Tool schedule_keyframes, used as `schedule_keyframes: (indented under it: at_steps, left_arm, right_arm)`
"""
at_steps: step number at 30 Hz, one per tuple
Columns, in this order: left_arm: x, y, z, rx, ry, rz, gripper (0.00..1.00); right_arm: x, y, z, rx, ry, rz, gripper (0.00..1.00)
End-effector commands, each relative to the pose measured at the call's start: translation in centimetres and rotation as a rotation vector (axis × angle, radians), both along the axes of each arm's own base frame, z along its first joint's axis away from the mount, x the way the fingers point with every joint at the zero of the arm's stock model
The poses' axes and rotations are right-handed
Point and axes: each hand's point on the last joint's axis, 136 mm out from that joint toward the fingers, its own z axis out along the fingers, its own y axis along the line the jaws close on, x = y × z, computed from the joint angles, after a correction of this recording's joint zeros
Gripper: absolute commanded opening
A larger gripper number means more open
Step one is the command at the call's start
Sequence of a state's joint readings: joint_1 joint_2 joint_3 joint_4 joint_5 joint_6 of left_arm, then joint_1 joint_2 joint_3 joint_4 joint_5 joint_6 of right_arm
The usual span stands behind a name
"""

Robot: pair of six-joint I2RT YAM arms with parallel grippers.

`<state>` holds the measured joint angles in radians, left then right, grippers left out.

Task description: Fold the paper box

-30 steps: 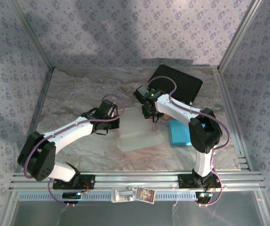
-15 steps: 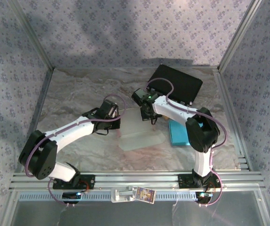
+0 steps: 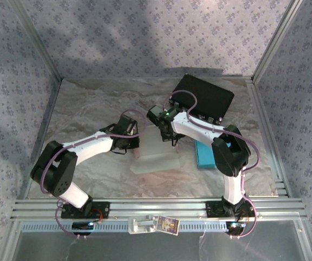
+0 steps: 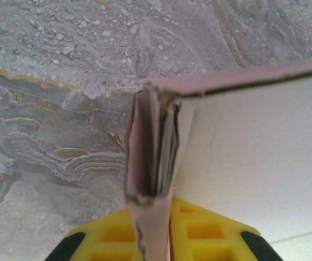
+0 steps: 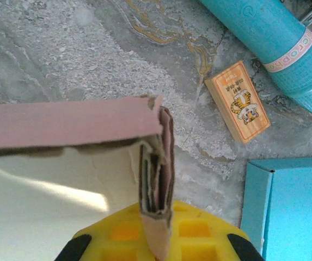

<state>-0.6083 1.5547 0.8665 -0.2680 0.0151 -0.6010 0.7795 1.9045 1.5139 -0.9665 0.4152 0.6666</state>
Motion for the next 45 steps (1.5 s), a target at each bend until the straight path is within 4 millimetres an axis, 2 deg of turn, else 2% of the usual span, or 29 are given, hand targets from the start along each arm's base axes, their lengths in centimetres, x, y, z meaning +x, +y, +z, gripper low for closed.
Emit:
schedule_keyframes:
  at_steps: [1,4,7,12,19,23,29,33,36,39,42,45]
  left_arm:
    - [-0.4,0.1,-0.9,-0.008,0.032,0.013,0.13]
    - [-0.7,0.2,-0.7,-0.008,0.035,0.021,0.14]
    - [-1.2,0.5,-1.0,0.015,0.05,0.024,0.09]
    - [-1.7,2.6,-1.7,0.191,0.072,0.077,0.0]
    - [-2.3,4.8,-2.2,0.382,0.12,0.167,0.0]
    - [-2.6,5.5,-3.4,0.471,0.186,0.184,0.0]
    - [-1.6,4.6,-3.6,0.5,0.178,0.173,0.0]
    - [-0.7,3.5,-2.3,0.466,0.13,0.145,0.0]
    - [-0.3,2.0,-0.9,0.379,0.08,0.11,0.18]
    - [-0.1,0.6,0.8,0.279,0.037,0.068,0.31]
    - [-0.2,-1.3,2.7,0.15,0.001,0.007,0.39]
    - [-0.8,-2.6,3.4,0.076,0.017,-0.039,0.43]
  right_arm:
    - [0.0,-1.5,1.1,-0.053,-0.021,-0.051,0.0]
    - [0.0,-1.4,1.1,-0.047,-0.019,-0.062,0.0]
    - [0.1,-1.4,1.2,-0.056,-0.019,-0.068,0.0]
    - [0.2,-1.3,1.7,-0.041,-0.038,-0.083,0.0]
    - [-0.2,-0.3,0.9,-0.035,-0.037,-0.075,0.0]
    - [-0.3,-0.1,0.5,-0.024,-0.035,-0.08,0.0]
    - [-0.3,0.1,0.0,-0.004,-0.03,-0.083,0.0]
    - [-0.3,-0.1,-0.1,0.004,-0.027,-0.087,0.0]
    - [-0.2,-0.4,-0.2,0.012,-0.021,-0.098,0.0]
    - [-0.2,-0.6,-0.3,0.016,-0.016,-0.103,0.0]
    - [-0.2,-0.6,-0.4,0.018,-0.01,-0.108,0.0]
    - [-0.2,-0.7,-0.6,0.016,-0.003,-0.114,0.0]
